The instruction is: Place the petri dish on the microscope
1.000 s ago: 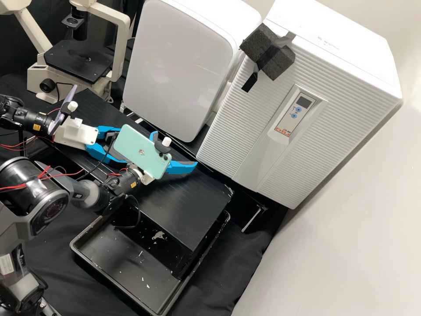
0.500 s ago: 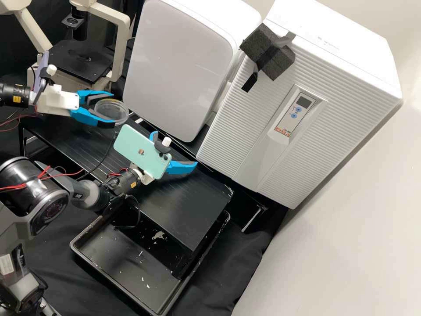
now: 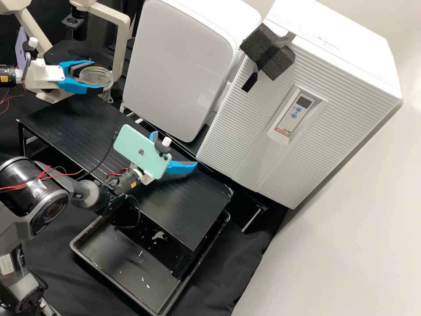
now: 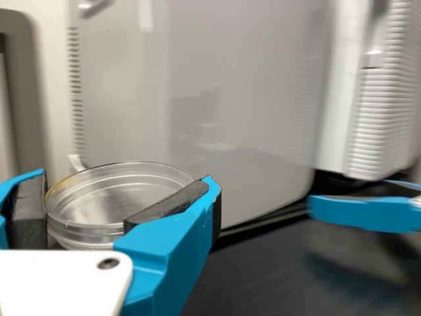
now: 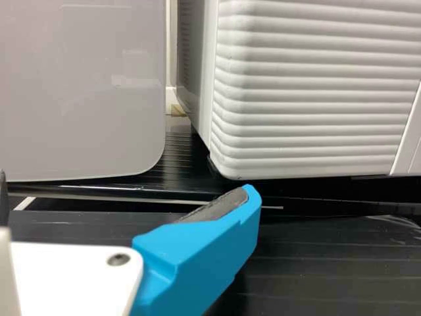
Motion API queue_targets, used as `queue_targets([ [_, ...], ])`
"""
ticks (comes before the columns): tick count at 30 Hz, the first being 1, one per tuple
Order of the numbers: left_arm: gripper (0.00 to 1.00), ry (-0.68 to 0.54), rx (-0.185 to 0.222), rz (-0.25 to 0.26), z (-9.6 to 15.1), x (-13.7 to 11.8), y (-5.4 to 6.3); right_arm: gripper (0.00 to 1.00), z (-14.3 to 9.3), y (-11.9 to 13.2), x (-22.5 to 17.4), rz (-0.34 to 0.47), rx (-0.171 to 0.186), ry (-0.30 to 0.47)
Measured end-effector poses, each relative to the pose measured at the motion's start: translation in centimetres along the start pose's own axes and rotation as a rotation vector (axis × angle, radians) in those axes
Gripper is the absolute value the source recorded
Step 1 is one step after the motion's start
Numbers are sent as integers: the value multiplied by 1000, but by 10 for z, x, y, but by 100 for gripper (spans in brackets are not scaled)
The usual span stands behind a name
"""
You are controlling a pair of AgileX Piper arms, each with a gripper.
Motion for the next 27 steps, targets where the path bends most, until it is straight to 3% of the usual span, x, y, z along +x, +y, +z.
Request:
queue_targets([
  [12,0,194,-36,-25,-61,-7,-12,100,0,0,0,0,0,0],
  [20,0,333,-23,-17,-98,-11,-7,100,0,0,0,0,0,0],
  [27,0,394,-29,-13,-113,-1,2,100,0,0,0,0,0,0],
])
